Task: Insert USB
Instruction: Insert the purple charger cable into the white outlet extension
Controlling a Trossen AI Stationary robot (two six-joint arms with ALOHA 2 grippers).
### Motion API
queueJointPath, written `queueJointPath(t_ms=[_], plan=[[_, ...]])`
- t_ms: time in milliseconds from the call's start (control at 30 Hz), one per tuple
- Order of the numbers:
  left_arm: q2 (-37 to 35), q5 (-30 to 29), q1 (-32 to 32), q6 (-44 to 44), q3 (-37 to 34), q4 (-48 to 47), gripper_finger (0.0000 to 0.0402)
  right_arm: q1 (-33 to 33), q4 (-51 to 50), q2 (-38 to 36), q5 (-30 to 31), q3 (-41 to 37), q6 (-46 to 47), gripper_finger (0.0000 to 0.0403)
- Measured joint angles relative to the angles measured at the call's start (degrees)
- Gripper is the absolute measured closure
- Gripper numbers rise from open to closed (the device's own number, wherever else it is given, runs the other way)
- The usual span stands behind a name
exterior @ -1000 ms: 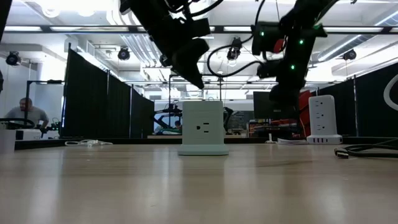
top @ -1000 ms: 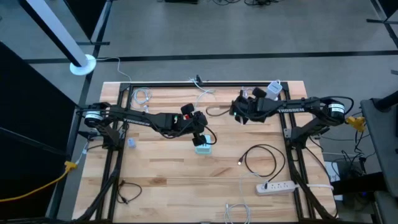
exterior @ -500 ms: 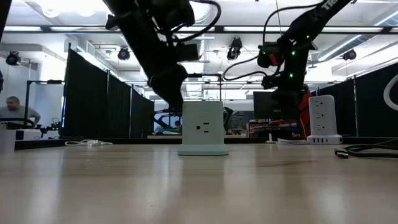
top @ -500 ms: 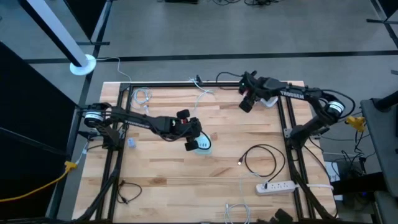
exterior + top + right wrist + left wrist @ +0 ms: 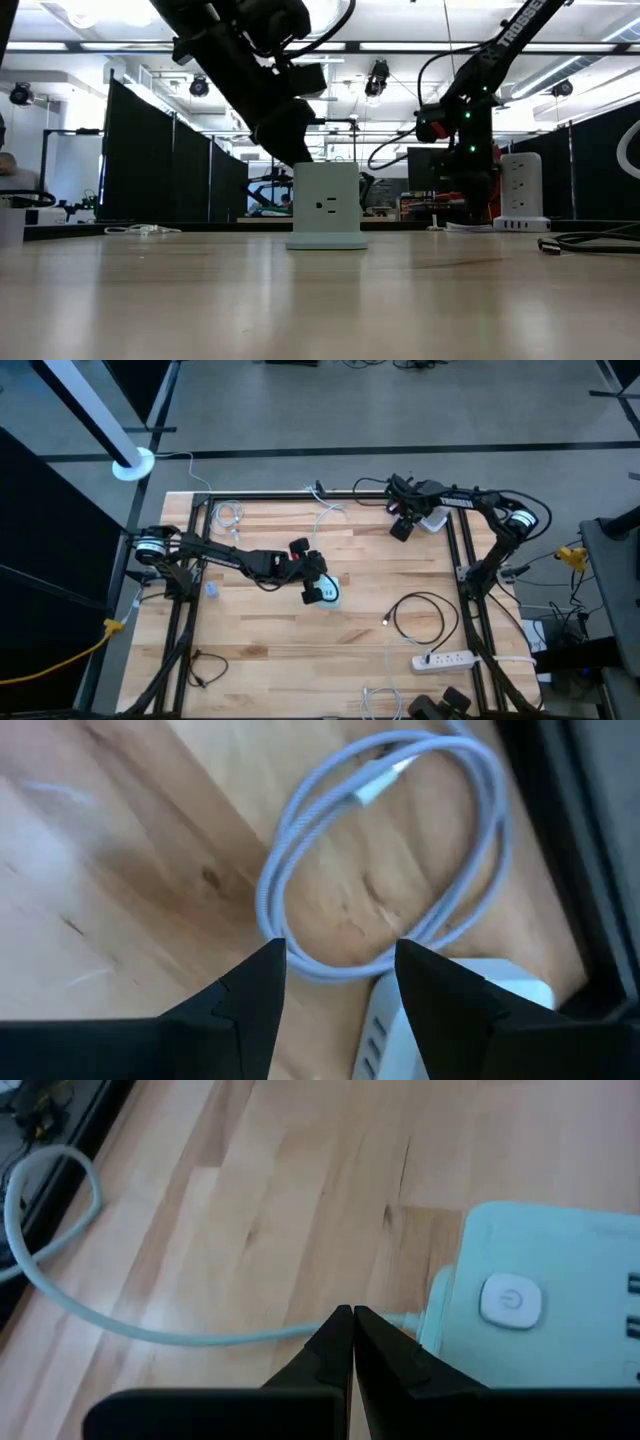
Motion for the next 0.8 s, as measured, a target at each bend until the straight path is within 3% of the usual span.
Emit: queueJointPath(t_ms=[400, 533, 700, 800], plan=[[0.0, 1.0, 0.0, 0.0, 0.0, 0.3, 0.0402, -0.1, 1.0, 4.2, -3.9, 0.2, -5.4, 0.0245], [0.0, 1.0, 0.0, 0.1, 0.0, 0.3, 0.0402, -0.1, 1.3, 5.5, -5.3, 0.2, -6.9, 0.0288], [-0.1, 1.0, -0.1, 1.3, 0.0, 0.7, 0.0402, 0.2, 1.2, 4.8, -6.1, 0.1, -6.1, 0.0382], [-0.8, 1.0, -0.1, 1.9, 0.0, 1.3, 0.0402, 1.2, 1.3, 2.5, -5.6, -0.2, -4.0, 0.0392]])
